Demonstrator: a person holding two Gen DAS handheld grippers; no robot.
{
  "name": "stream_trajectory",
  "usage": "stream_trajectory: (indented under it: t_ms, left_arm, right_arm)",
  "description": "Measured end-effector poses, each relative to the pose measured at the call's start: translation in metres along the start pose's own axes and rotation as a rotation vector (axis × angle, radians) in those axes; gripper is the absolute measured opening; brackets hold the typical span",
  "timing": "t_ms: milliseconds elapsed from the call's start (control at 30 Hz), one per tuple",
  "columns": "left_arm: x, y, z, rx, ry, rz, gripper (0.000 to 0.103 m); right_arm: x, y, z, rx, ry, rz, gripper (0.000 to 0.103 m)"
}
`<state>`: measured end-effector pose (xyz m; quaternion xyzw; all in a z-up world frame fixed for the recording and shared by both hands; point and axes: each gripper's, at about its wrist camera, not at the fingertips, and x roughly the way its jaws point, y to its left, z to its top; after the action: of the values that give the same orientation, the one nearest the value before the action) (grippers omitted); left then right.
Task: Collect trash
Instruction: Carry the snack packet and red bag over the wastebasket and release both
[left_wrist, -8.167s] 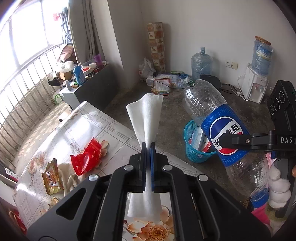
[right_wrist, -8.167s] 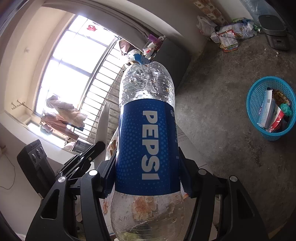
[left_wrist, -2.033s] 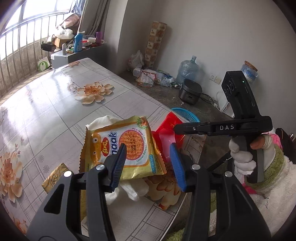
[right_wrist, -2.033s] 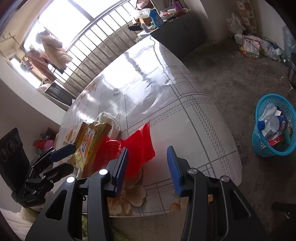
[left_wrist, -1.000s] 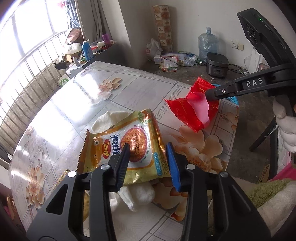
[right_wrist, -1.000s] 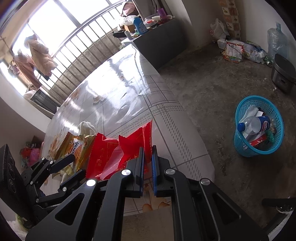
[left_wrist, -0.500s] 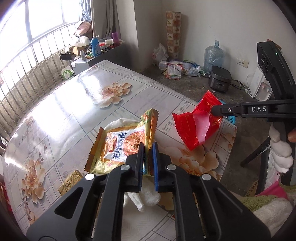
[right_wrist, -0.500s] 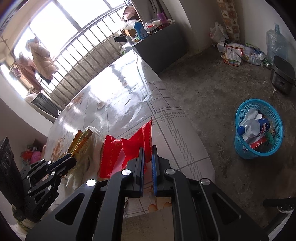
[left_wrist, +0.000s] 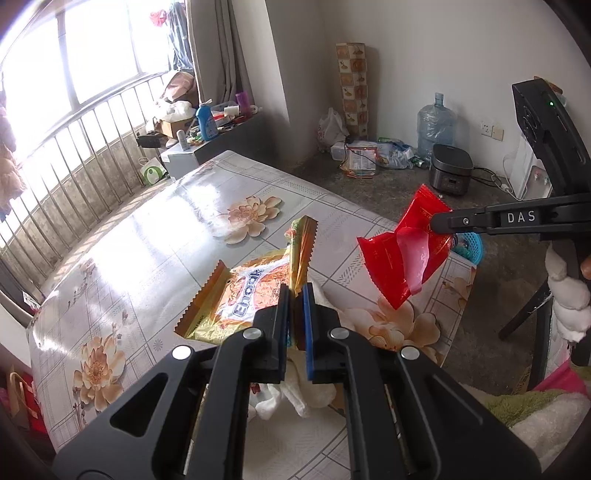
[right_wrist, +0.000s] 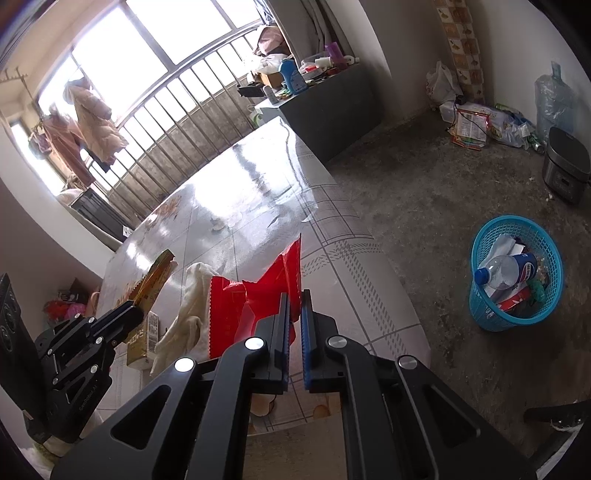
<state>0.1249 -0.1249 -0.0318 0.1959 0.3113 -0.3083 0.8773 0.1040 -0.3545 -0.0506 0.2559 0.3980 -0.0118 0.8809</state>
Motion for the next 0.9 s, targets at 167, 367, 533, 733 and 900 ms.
stream_trajectory:
  t_ms: [167,367,533,733,900]
  left_arm:
    - [-0.013,-0.001,0.003,0.004,-0.026,0.020,0.005]
    - [-0.031,-0.004,0.017,0.027,-0.085,0.040,0.005]
    - [-0.046,-0.007,0.047,0.035,-0.160,0.003,0.005]
    - [-0.042,-0.028,0.099,0.048,-0.201,-0.157,0.005]
    - [-0.011,-0.069,0.143,0.065,-0.153,-0.347,0.005]
  right_arm:
    - [-0.009,0.001,0.003,-0.003,-0.025,0.008,0.006]
    - [-0.028,-0.001,0.011,-0.004,-0.084,0.000,0.006]
    - [-0.058,-0.018,0.021,0.026,-0.171,-0.049,0.006]
    - [-0.098,-0.062,0.029,0.116,-0.279,-0.143,0.006]
    - [-0.114,-0.115,0.026,0.223,-0.320,-0.260,0.006]
